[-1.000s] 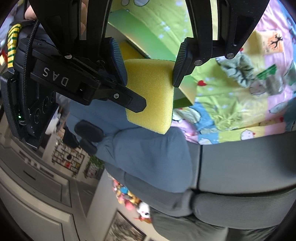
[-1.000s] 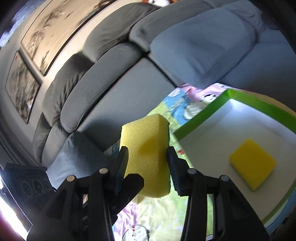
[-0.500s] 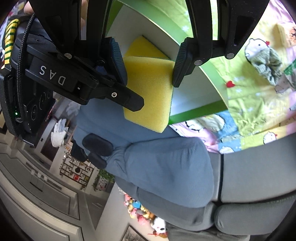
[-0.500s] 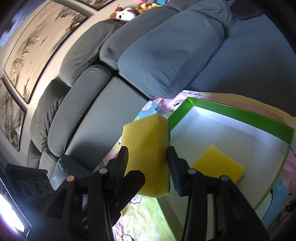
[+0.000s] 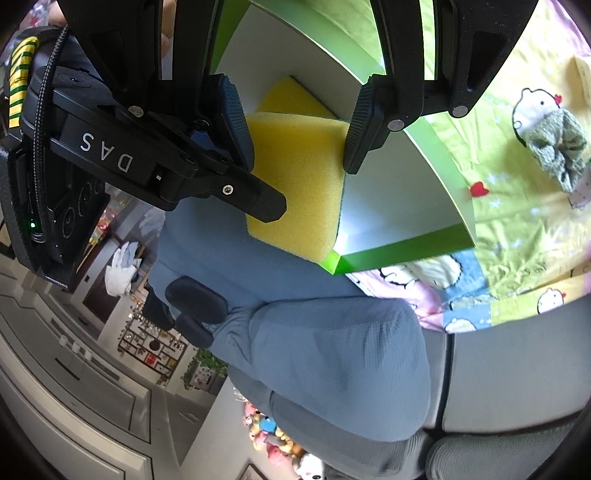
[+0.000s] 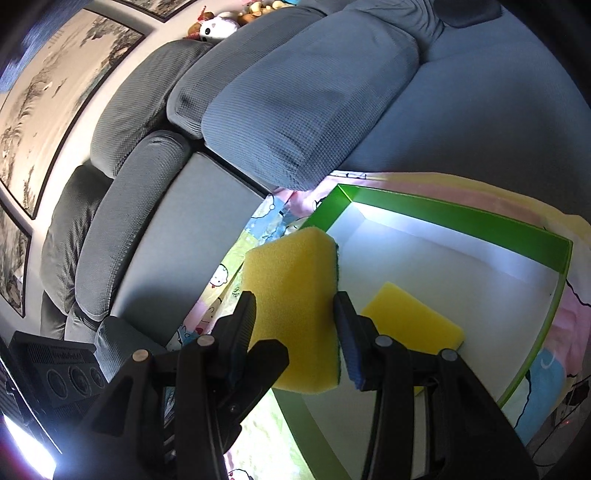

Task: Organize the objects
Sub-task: 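Lower the large sponge with the right tool into the box beside the other sponge and open, then move the right tool back over the sheet toward the white tissue pack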

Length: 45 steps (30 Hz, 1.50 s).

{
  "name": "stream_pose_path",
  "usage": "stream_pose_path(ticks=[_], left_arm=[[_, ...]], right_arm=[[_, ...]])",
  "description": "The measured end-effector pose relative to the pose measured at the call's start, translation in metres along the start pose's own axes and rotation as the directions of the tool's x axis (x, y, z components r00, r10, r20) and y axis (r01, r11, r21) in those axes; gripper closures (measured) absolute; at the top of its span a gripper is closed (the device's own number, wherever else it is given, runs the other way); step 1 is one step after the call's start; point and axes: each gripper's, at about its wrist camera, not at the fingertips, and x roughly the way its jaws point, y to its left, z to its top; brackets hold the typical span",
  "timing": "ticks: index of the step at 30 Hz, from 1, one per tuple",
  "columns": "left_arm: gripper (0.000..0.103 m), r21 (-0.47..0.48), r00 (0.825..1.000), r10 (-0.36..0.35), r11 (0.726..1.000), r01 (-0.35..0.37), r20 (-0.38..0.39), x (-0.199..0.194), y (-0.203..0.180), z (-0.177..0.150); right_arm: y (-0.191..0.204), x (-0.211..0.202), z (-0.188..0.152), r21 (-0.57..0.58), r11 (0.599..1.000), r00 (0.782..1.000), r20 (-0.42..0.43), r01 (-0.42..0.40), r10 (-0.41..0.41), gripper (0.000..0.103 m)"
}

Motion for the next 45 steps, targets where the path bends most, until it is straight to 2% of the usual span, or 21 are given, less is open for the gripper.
stream_pose_path(ticks=[11,19,23,27,31,32,35,37,41,42,43,45], left_arm=[[0.052,-0.039,0.999,-0.025,0.999,0.024,-0.045,0.011,0.007,-0.007],[0.052,-0.027,0.999,0.002,1.0,-0.004,-0.054,0.006,0.006,-0.012],[0.052,-0.037,1.0,0.016,0.999,-0.017,-0.024,-0.012,0.013,-0.008],[0.052,-0.1,0.999,0.046,0.994,-0.045,0.005,-0.044,0.035,-0.004],[0.052,-0.138,0.989,0.144,0.981,-0.137,0.039,-0.084,0.059,-0.005],[0.052,-0.155,0.982,0.18,0.973,-0.17,0.056,-0.099,0.067,-0.008],[0.051,-0.195,0.958,0.274,0.948,-0.253,0.089,-0.132,0.087,-0.017],[0.042,-0.227,0.928,0.352,0.92,-0.319,0.123,-0.155,0.103,-0.028],[0.041,-0.324,0.866,0.479,0.849,-0.416,0.144,-0.188,0.14,-0.046],[0.041,-0.359,0.853,0.503,0.829,-0.429,0.141,-0.195,0.15,-0.051],[0.041,-0.386,0.847,0.514,0.815,-0.432,0.138,-0.201,0.159,-0.054],[0.041,-0.425,0.846,0.514,0.804,-0.417,0.141,-0.212,0.172,-0.061]], right_arm=[[-0.009,0.005,-0.001,0.007,0.997,0.997,-0.02,0.08,-0.08,0.06],[-0.013,0.008,-0.002,-0.008,0.99,0.99,-0.018,0.141,-0.141,0.059],[-0.012,0.007,-0.001,-0.029,0.973,0.973,0.004,0.23,-0.23,0.041],[-0.012,0.007,-0.002,-0.036,0.955,0.955,0.013,0.295,-0.295,0.039],[-0.005,0.007,-0.006,-0.055,0.943,0.945,0.038,0.327,-0.325,0.03],[-0.002,0.006,-0.007,-0.063,0.937,0.938,0.051,0.344,-0.342,0.026],[0.005,0.005,-0.011,-0.09,0.904,0.908,0.098,0.417,-0.408,0.025],[0.007,0.006,-0.012,-0.096,0.883,0.886,0.114,0.46,-0.449,0.024],[0.013,0.009,-0.018,-0.101,0.827,0.83,0.151,0.553,-0.537,0.023],[0.015,0.012,-0.019,-0.109,0.805,0.809,0.159,0.583,-0.565,0.021],[0.017,0.016,-0.021,-0.119,0.774,0.781,0.162,0.622,-0.603,0.021],[0.019,0.023,-0.026,-0.141,0.71,0.724,0.163,0.69,-0.671,0.021]])
